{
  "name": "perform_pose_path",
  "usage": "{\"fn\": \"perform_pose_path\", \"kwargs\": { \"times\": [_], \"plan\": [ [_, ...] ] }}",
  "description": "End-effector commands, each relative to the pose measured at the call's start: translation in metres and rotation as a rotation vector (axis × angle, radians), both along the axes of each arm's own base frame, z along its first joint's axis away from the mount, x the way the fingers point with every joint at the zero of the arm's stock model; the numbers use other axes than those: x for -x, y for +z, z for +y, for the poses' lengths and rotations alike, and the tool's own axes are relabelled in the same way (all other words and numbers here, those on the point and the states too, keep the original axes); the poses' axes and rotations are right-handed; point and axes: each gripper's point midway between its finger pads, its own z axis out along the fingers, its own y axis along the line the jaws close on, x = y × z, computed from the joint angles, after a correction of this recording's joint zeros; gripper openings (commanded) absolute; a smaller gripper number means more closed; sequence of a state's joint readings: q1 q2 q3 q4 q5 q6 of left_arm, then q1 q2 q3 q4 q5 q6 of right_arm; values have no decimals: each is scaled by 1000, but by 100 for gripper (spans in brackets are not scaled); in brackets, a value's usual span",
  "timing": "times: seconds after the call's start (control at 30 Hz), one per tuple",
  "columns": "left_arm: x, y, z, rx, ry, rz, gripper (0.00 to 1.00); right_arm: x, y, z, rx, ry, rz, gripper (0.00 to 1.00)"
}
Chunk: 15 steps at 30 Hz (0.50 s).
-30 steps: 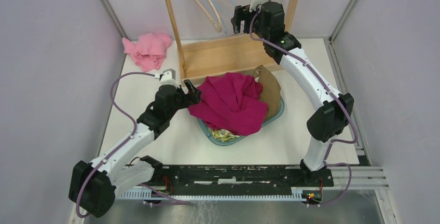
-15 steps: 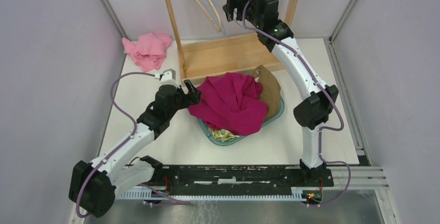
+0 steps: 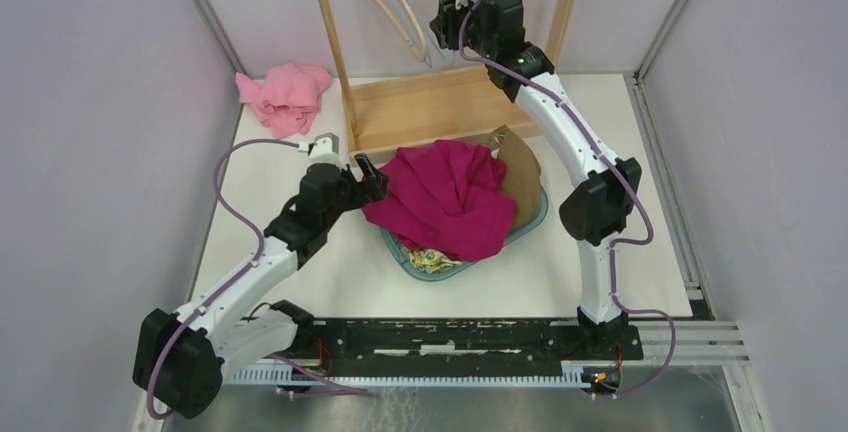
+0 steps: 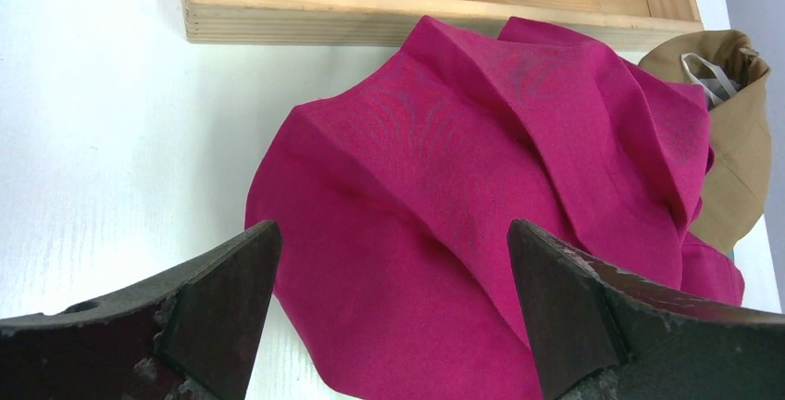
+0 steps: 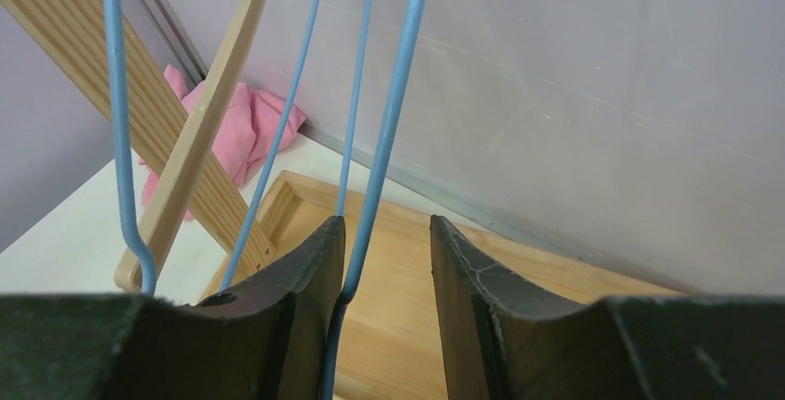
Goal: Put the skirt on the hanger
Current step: Pick up the hanger from the clothesline.
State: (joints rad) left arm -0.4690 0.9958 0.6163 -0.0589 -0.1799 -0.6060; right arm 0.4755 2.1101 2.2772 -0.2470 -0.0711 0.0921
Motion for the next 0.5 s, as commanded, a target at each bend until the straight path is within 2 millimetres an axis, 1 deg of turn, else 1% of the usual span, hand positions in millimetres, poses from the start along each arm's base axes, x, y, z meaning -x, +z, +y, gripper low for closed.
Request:
{"fn": "perform_pose_path", "kwargs": {
  "times": [0.0,0.13,0.27,0.4,0.47],
  "plan": [
    [-8,24,-6,26,-9,-54,99,18,69,-23,-77,-55,-135,1],
    [-8,27,-6,28,-10,-62,99,35,91,-41,-87,-99,-190,1],
    [-8,28,-7,30,-14,-65,99,57,115,-58,-85,-128,-243,1],
    [-9,38,-14,52,-44,-78,99,77,130,-78,-55,-171,-248,1],
    [-9,45,-20,71,-70,-88,99,86,130,-86,-28,-186,-232,1]
  ]
}}
